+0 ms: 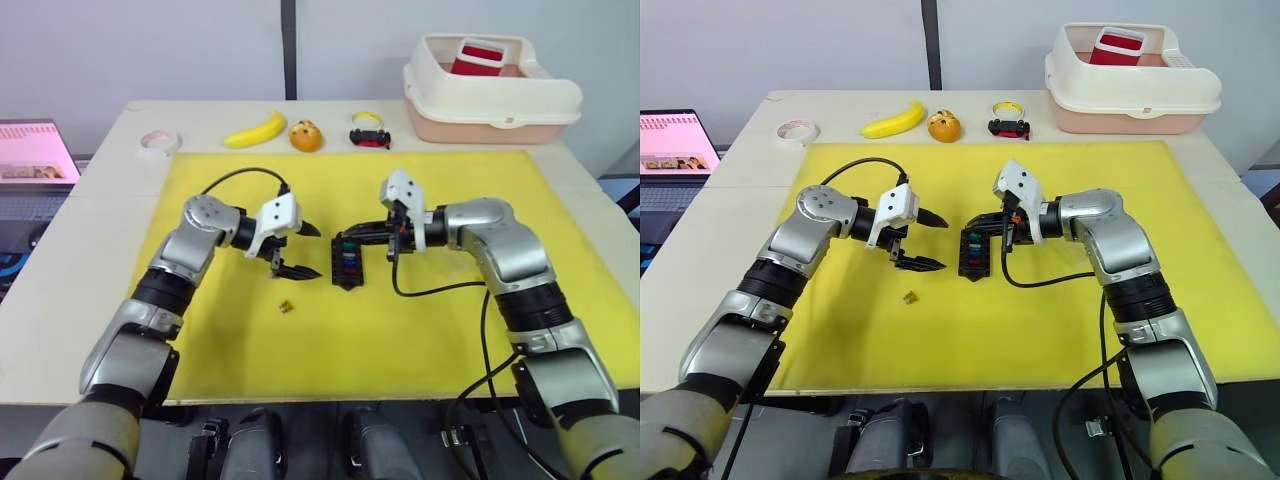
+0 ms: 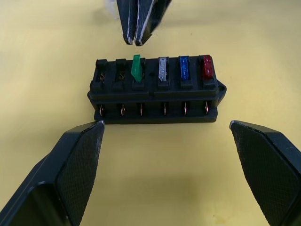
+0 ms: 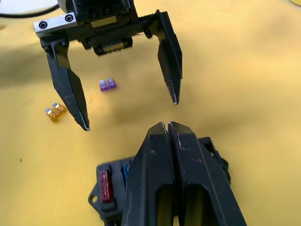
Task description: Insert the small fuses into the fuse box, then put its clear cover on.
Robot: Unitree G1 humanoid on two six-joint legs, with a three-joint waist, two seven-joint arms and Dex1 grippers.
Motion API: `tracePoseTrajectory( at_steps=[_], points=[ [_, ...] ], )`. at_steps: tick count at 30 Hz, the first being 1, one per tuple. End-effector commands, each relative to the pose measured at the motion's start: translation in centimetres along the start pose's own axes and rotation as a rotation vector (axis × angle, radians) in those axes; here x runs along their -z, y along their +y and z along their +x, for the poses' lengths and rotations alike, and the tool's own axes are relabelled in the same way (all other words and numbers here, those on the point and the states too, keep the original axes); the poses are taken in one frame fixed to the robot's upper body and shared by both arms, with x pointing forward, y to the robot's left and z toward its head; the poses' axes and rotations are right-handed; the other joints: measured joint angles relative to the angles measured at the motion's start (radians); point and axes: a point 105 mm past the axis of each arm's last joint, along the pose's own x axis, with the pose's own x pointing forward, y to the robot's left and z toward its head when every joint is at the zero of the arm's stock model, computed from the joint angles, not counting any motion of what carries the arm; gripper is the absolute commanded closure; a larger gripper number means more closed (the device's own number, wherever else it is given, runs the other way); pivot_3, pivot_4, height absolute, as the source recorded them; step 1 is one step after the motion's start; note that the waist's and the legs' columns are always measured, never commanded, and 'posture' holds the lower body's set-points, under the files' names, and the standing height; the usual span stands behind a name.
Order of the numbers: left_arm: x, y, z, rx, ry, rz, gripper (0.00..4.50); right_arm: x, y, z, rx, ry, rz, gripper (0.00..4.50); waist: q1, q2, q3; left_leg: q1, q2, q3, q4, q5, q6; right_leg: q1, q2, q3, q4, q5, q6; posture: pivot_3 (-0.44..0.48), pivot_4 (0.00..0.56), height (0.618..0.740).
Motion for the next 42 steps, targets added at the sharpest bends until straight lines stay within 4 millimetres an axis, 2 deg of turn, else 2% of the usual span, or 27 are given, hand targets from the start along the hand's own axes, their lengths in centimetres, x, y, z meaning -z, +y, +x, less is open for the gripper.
tracePoseTrajectory(
  at_steps=[1,13,20,26,31,42],
  points=[
    [-1.3,0.5,-0.5,-0.018,-0.021,0.045,0.0,-0.5,-0.5,-0.3,0.019,-0.029,-0.004,4.42,0.0,0.0,0.0,0.0,0.0,0.0,0.0,0.0,0.0,0.0,0.0,0.0,0.0,0.0,0.0,0.0,0.15,0.739],
    [-1.5,0.4,-0.6,-0.018,-0.022,0.041,0.0,1.5,-0.7,0.3,0.007,0.023,0.07,4.42,0.0,0.0,0.0,0.0,0.0,0.0,0.0,0.0,0.0,0.0,0.0,0.0,0.0,0.0,0.0,0.0,0.15,0.739],
    [-1.4,0.4,-0.6,-0.019,-0.018,0.043,0.0,4.0,-0.4,0.5,-0.007,0.113,0.097,4.42,0.0,0.0,0.0,0.0,0.0,0.0,0.0,0.0,0.0,0.0,0.0,0.0,0.0,0.0,0.0,0.0,0.15,0.739],
    [-1.4,0.4,-0.6,-0.019,-0.016,0.043,0.0,5.0,-0.4,0.7,0.002,0.15,0.1,4.42,0.0,0.0,0.0,0.001,0.0,0.0,0.0,0.0,0.0,0.001,0.0,0.0,0.0,0.0,0.0,0.0,0.15,0.739],
    [-1.5,0.4,-0.5,-0.016,-0.018,0.045,0.0,6.7,-0.3,0.5,-0.004,0.239,0.08,4.42,0.001,0.0,-0.001,0.001,0.0,0.0,0.0,0.0,0.0,0.002,0.0,0.0,0.0,0.0,0.0,0.0,0.15,0.739],
    [-1.2,0.1,-0.8,-0.01,-0.016,0.035,0.0,6.9,0.2,0.4,-0.023,0.284,0.086,4.42,0.003,0.001,-0.001,0.002,0.0,-0.001,0.0,0.0,0.0,0.003,0.0,0.0,0.0,0.0,0.0,0.0,0.15,0.739]
  ],
)
